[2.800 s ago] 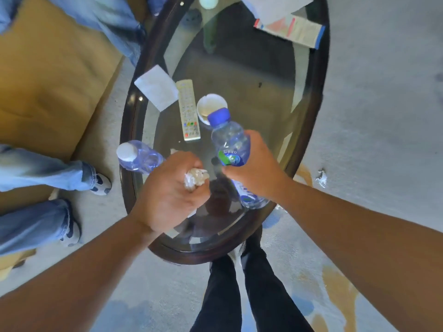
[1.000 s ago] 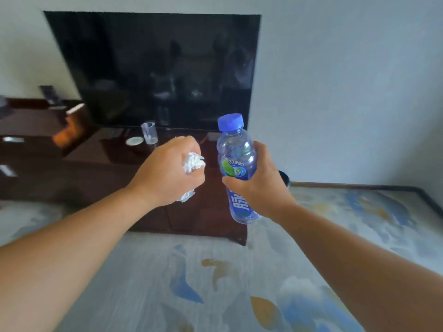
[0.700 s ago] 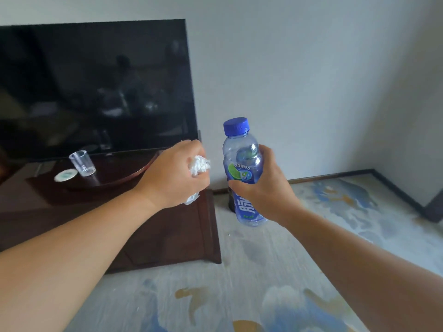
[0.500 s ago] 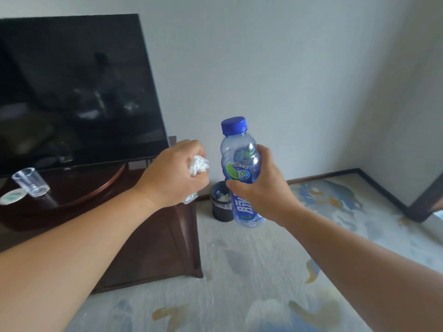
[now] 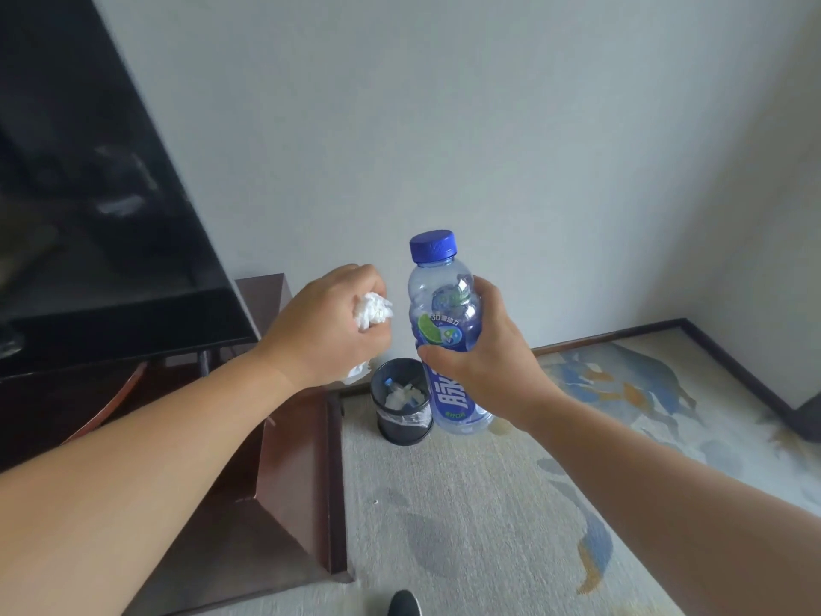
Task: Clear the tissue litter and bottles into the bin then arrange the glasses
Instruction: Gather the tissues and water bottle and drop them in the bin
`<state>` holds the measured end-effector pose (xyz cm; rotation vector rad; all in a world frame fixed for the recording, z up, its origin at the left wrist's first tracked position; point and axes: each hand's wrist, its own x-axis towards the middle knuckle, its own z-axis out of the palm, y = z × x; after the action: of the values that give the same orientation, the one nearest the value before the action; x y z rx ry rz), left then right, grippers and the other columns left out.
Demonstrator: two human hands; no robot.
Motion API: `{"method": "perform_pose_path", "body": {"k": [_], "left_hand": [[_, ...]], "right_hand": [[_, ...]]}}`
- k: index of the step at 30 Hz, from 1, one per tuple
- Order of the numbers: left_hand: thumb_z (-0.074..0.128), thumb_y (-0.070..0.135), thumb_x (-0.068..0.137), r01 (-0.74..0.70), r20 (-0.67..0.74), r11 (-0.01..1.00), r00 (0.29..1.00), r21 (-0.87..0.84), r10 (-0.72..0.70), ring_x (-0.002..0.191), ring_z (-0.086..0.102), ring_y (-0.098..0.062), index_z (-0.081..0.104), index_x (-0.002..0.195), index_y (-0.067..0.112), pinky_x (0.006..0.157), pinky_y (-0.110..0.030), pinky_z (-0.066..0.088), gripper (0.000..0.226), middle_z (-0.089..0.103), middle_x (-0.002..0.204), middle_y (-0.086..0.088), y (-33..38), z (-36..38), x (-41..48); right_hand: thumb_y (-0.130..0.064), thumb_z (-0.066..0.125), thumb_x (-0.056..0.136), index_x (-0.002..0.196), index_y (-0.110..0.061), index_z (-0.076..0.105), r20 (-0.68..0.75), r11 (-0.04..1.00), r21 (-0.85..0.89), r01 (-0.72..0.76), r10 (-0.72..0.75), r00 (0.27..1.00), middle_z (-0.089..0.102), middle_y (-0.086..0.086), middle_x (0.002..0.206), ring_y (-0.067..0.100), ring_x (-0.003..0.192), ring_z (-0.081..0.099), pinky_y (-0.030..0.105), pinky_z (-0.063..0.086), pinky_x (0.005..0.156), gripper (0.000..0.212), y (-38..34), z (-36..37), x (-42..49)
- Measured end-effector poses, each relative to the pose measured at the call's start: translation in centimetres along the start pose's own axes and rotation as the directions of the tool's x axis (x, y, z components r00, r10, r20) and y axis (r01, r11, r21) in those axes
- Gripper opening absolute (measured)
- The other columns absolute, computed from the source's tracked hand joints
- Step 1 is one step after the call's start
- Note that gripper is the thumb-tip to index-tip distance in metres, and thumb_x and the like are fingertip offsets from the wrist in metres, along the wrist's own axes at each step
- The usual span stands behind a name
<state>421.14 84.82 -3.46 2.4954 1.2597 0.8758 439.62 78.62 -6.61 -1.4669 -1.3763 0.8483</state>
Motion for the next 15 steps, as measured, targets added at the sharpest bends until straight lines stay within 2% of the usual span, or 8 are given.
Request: {"method": "perform_pose_path", "body": {"k": [2,6,8,10,13,15], "left_hand": [[0.067,0.012,0.074,0.011,-0.008,0.999,1.000,-0.034,-0.011,0.071,0.047,-0.006,0.050,0.078,0.014,0.057,-0.016,0.033,0.017,0.051,0.072,0.005,-2.5,1.5,4.0],[0.068,0.014,0.076,0.018,0.016,0.999,1.000,-0.036,-0.018,0.065,0.042,-0.015,0.053,0.082,0.013,0.057,-0.015,0.033,0.017,0.052,0.074,0.004,-6.5,4.0,10.5],[0.068,0.016,0.076,0.027,0.013,0.999,1.000,-0.042,-0.027,0.067,0.041,-0.012,0.053,0.083,0.013,0.058,-0.013,0.034,0.017,0.054,0.077,0.003,-8.2,5.1,13.2],[0.066,0.023,0.077,0.031,0.014,0.998,0.999,-0.048,-0.030,0.067,0.042,-0.011,0.051,0.083,0.016,0.057,-0.016,0.034,0.017,0.053,0.078,0.004,-10.2,6.4,16.0],[0.061,0.032,0.074,0.051,0.025,0.997,0.998,-0.051,-0.050,0.067,0.047,-0.014,0.050,0.082,0.019,0.059,-0.028,0.039,0.019,0.052,0.078,0.005,-12.9,8.7,19.2],[0.061,0.033,0.073,0.097,0.025,0.994,0.995,-0.058,-0.096,0.068,0.046,-0.013,0.050,0.082,0.019,0.060,-0.024,0.039,0.020,0.052,0.079,0.006,-14.8,10.6,21.3]], "right_hand": [[-0.023,0.079,0.072,0.121,-0.042,0.033,-0.012,1.000,-0.011,-0.012,0.012,1.000,0.059,-0.023,0.102,-0.011,0.083,0.061,0.012,0.045,0.064,0.070,1.0,0.0,4.1],[-0.024,0.080,0.072,0.123,-0.040,0.033,-0.032,0.998,-0.038,-0.050,0.049,0.998,0.060,-0.021,0.105,-0.006,0.086,0.062,0.016,0.047,0.069,0.071,2.1,-0.4,11.3],[-0.023,0.080,0.073,0.122,-0.039,0.034,-0.029,0.997,-0.030,-0.065,0.064,0.998,0.060,-0.020,0.105,-0.007,0.086,0.062,0.016,0.048,0.070,0.070,2.8,-0.7,14.6],[-0.023,0.079,0.073,0.123,-0.036,0.034,-0.022,0.996,-0.016,-0.082,0.082,0.996,0.061,-0.020,0.105,-0.005,0.087,0.063,0.019,0.050,0.073,0.068,3.7,-0.8,18.1],[-0.024,0.079,0.074,0.125,-0.033,0.035,0.016,0.995,-0.007,-0.099,0.099,0.995,0.061,-0.019,0.106,-0.001,0.090,0.064,0.025,0.052,0.080,0.068,5.7,-0.6,22.9],[-0.024,0.078,0.075,0.125,-0.034,0.034,0.054,0.994,0.009,-0.109,0.109,0.993,0.061,-0.019,0.107,-0.001,0.091,0.064,0.027,0.052,0.082,0.067,7.5,-0.5,26.3]]}}
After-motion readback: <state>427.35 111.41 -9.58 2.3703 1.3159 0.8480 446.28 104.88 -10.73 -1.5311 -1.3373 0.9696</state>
